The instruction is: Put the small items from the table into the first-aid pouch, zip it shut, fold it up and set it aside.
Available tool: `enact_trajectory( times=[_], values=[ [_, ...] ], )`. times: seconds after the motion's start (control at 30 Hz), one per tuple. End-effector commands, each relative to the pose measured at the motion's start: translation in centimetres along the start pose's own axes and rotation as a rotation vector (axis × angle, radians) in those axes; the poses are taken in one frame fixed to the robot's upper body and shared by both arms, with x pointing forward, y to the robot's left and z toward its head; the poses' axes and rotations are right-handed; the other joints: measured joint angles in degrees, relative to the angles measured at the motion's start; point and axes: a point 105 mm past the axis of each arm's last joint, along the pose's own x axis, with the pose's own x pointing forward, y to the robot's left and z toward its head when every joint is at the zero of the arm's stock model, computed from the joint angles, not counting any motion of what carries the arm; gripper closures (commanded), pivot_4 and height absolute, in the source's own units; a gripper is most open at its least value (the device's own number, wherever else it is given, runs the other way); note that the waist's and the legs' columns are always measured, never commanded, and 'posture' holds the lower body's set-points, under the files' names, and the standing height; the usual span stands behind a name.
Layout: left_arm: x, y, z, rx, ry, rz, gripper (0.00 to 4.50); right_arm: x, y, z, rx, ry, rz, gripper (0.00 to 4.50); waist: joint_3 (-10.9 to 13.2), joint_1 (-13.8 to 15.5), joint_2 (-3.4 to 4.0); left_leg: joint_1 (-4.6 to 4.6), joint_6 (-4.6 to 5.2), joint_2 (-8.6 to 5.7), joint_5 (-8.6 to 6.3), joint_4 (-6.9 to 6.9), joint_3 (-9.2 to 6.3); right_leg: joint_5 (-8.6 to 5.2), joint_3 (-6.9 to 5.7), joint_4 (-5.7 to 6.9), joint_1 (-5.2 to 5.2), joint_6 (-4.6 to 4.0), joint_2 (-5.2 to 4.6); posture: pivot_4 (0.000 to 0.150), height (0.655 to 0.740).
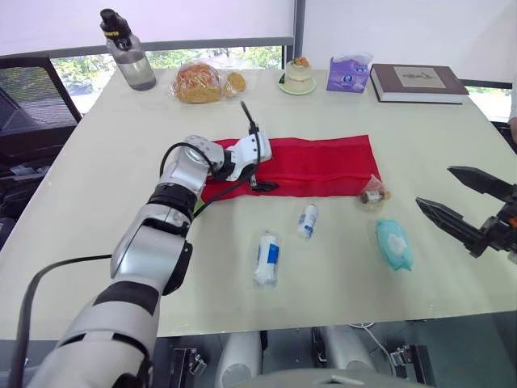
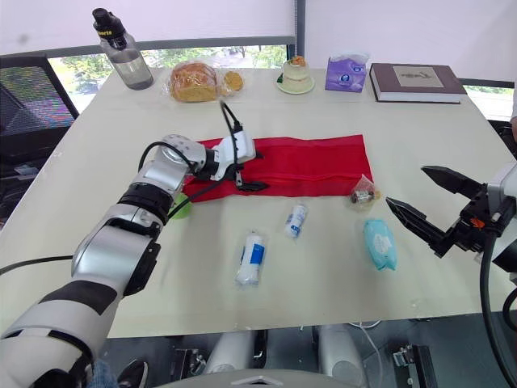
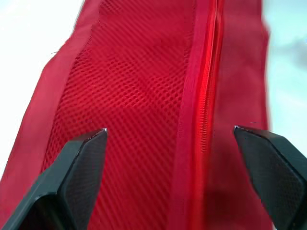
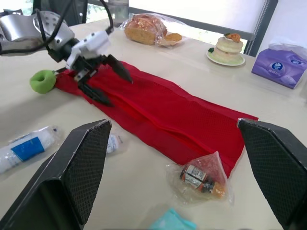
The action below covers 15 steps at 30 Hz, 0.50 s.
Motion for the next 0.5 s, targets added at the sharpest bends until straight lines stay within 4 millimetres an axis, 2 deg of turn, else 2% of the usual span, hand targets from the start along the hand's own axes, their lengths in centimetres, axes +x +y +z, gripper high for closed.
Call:
enact_trajectory(
  times=[0.03, 0.17, 0.2, 0.23, 0.47, 0.5],
  values=[
    [0.33, 1.29, 1.24, 0.038, -0.011, 0.063, 0.04, -0.79, 0.19, 0.95, -0.048, -0.012, -0.018, 0.0, 0.0, 0.2, -0.01, -0.02, 0.0, 0.0, 0.0, 0.0, 0.0, 0.0, -0.01, 0.0, 0.0, 0.0, 0.0, 0.15, 0.74],
    [0.23, 1.46, 1.34, 0.043, -0.014, 0.06, 0.04, -1.43, 0.31, 0.78, -0.054, 0.007, -0.033, 0.0, 0.0, 0.5, -0.04, -0.09, 0.0, -0.03, 0.0, 0.0, -0.04, 0.0, -0.07, -0.05, 0.0, 0.01, -0.04, 0.15, 0.74],
    [0.18, 1.42, 1.29, 0.044, -0.014, 0.056, 0.56, -1.51, 0.32, 0.78, -0.054, 0.007, -0.036, 0.0, 0.0, 0.4, -0.04, -0.08, 0.0, -0.04, 0.0, 0.01, -0.02, 0.0, -0.05, -0.05, 0.0, 0.01, -0.05, 0.15, 0.74],
    [0.15, 1.39, 1.24, 0.045, -0.015, 0.053, 0.82, -1.57, 0.32, 0.78, -0.054, 0.007, -0.041, 0.0, 0.0, 0.3, -0.03, -0.07, 0.0, -0.04, 0.0, 0.01, -0.01, 0.0, -0.05, -0.05, 0.0, 0.01, -0.06, 0.15, 0.74],
    [0.39, 1.0, 1.19, 0.052, -0.024, 0.035, 4.26, -1.55, 0.62, 0.41, -0.05, 0.015, -0.042, 0.0, 0.0, 0.2, -0.04, -0.02, 0.0, -0.01, 0.0, 0.01, -0.04, 0.0, -0.05, 0.02, 0.0, 0.01, -0.01, 0.15, 0.74],
    [0.47, 0.99, 1.44, 0.053, -0.034, 0.032, 4.42, -1.58, 0.67, 0.44, -0.047, 0.013, -0.039, 0.0, 0.0, 0.2, -0.04, -0.02, 0.0, -0.01, 0.0, 0.01, -0.03, 0.0, -0.05, 0.01, 0.0, 0.01, -0.02, 0.15, 0.74]
  ],
)
